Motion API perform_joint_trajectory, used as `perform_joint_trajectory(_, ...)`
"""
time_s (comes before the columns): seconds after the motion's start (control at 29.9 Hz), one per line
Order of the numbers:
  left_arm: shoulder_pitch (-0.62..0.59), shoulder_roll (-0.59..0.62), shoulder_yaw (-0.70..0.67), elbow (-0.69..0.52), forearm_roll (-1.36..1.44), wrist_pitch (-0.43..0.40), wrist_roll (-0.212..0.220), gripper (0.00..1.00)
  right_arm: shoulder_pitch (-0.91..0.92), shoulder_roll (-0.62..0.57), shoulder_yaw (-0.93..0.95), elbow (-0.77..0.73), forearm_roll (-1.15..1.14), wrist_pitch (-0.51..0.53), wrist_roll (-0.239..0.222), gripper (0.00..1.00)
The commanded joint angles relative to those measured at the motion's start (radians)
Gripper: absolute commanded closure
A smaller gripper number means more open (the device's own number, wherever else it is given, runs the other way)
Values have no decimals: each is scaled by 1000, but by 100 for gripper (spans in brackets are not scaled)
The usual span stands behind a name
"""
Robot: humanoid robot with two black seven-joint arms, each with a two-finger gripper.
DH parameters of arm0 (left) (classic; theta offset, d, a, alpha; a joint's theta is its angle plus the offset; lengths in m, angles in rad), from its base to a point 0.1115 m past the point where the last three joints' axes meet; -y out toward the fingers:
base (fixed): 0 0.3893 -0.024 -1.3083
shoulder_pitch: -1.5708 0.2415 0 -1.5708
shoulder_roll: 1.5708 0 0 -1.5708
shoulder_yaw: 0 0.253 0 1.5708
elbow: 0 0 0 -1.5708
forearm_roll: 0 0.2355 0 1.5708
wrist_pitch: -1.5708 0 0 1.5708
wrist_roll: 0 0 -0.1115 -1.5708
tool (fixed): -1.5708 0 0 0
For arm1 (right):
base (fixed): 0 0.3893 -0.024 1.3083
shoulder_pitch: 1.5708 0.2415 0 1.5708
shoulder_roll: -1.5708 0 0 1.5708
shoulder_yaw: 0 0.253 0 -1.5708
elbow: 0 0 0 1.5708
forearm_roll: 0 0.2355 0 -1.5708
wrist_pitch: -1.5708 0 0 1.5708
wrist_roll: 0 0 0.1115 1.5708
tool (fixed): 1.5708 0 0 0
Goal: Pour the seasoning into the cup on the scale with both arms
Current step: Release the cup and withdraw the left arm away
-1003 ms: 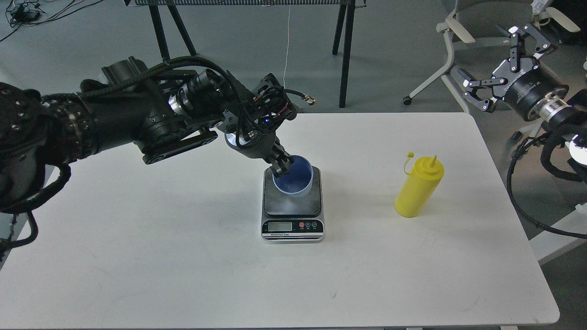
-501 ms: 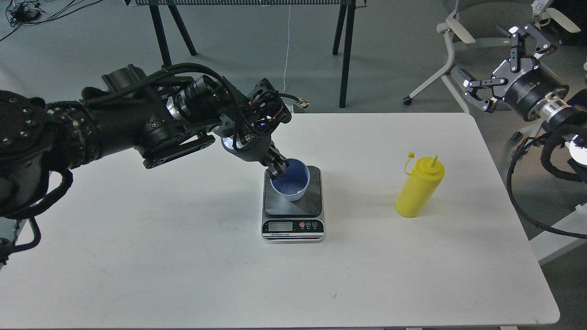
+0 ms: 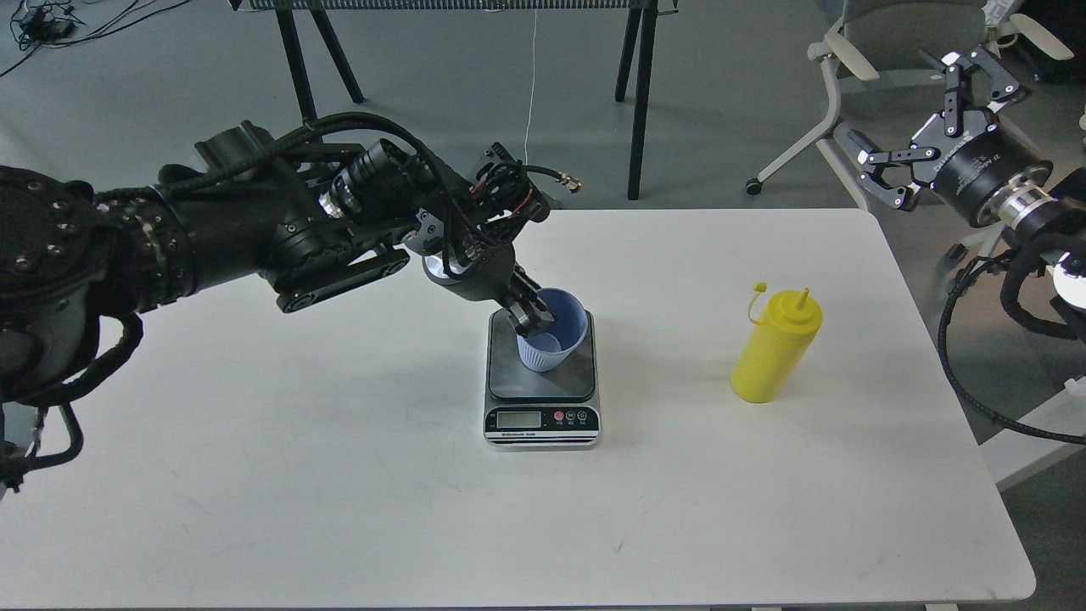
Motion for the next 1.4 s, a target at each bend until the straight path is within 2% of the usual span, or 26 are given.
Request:
perform_joint_trajectory(0.0, 2, -10, -1, 36, -2, 0, 0, 36, 0, 0, 0, 0, 0, 0, 0, 0)
perform_joint_trajectory(0.33, -3, -45, -4, 97, -4, 0, 0, 27, 0, 0, 0, 2, 0, 0, 0, 0)
perform_joint_trajectory(0.47, -12, -42, -24, 132, -37, 0, 0, 19, 0, 0, 0, 2, 0, 0, 0, 0)
perform_joint_trajectory(0.6, -76, -36, -47, 210, -186, 0, 0, 8, 1, 0, 2, 2, 0, 0, -1, 0)
perform_joint_trajectory(0.74, -125, -25, -48, 319, -385, 0, 0, 5, 9, -1, 2, 3, 2, -2, -3, 0)
perform_joint_trajectory(0.8, -148, 2, -48, 347, -473, 0, 0, 3, 11, -1, 0, 5, 2, -3, -7, 0)
perform_joint_trajectory(0.94, -182, 137, -57, 353, -658, 0, 0, 2, 11, -13, -8, 12, 2, -2, -9, 0)
perform_joint_trajectory(1.1, -184, 290, -155, 353, -990, 0, 0, 2, 6, -23, -17, 41, 5, 0, -18, 0)
perform_joint_trajectory(1.24, -126, 412, -258, 353, -1148, 0, 0, 2, 6, -44, -6, 66, 21, -3, -23, 0)
perform_joint_trajectory(1.37, -22, 487, -360, 355, -1211, 0, 0, 1, 8, -104, 2, 101, 139, -3, -64, 0)
